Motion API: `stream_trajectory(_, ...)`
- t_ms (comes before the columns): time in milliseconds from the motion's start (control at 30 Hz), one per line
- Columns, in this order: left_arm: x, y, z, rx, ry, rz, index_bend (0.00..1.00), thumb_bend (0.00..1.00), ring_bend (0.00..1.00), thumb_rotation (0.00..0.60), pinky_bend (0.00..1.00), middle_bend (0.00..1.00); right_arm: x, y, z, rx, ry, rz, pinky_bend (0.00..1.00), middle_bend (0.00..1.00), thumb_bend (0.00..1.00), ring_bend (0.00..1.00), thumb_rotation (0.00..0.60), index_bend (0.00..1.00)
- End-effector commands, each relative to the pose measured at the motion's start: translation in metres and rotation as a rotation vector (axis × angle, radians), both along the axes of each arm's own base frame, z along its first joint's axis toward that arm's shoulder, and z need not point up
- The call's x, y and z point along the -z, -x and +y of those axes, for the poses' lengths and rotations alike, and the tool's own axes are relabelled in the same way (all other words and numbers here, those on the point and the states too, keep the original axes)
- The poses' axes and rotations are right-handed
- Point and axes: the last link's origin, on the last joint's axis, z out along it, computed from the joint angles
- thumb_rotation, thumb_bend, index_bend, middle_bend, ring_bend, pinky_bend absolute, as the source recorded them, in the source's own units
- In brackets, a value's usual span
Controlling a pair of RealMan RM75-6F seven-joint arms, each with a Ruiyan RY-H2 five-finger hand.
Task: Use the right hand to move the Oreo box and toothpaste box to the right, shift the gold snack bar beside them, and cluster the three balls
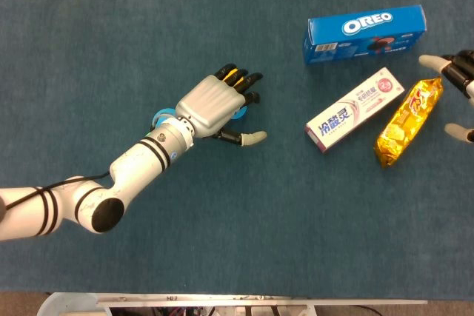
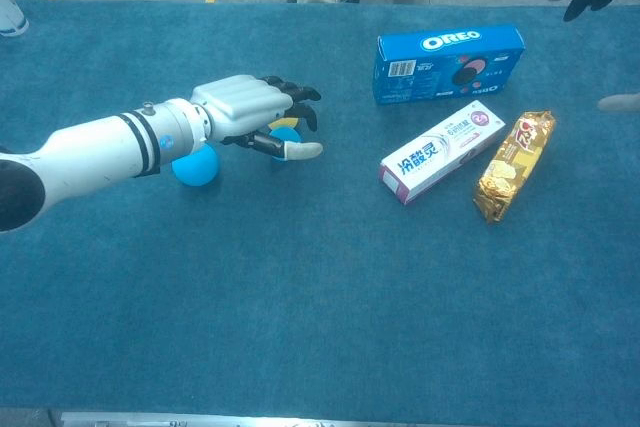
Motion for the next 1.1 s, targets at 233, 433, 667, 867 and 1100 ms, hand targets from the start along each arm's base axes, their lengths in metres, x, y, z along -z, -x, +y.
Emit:
stream_trajectory(233, 0.012, 0.007, 0.003, -0.002, -0.022, 0.018, 0.21, 0.18, 0.00, 0.003, 0.00, 0.00, -0.002, 0.003, 0.000, 0.010, 0.002, -0.005, 0.53, 0.33, 0.00, 0.29, 0.600, 0.19)
stream_trajectory(433, 0.013, 0.012, 0.001, -0.003, -0.025, 0.020, 0.22, 0.18, 0.00, 0.003, 0.00, 0.00, -0.001, 0.002, 0.000, 0.006, 0.000, -0.010, 0.53, 0.33, 0.00, 0.29, 0.600, 0.19)
stream_trajectory(667, 0.008, 0.020, -0.001, 0.012, -0.035, 0.047, 0.24, 0.18, 0.00, 0.004, 0.00, 0.00, -0.003, 0.000, 0.002, 0.004, 0.005, -0.010, 0.53, 0.33, 0.00, 0.29, 0.600, 0.20)
stream_trajectory(867, -0.009, 0.036, 0.001, 0.004, -0.062, 0.092, 0.24, 0.18, 0.00, 0.002, 0.00, 0.00, -0.005, -0.002, 0.003, 0.001, 0.010, -0.021, 0.53, 0.33, 0.00, 0.29, 0.600, 0.20)
stream_trajectory(1100, -0.040, 0.054, 0.002, -0.025, -0.113, 0.118, 0.24, 0.18, 0.00, 0.005, 0.00, 0.00, -0.004, -0.008, 0.005, -0.015, 0.006, -0.031, 0.53, 0.33, 0.00, 0.29, 0.600, 0.20)
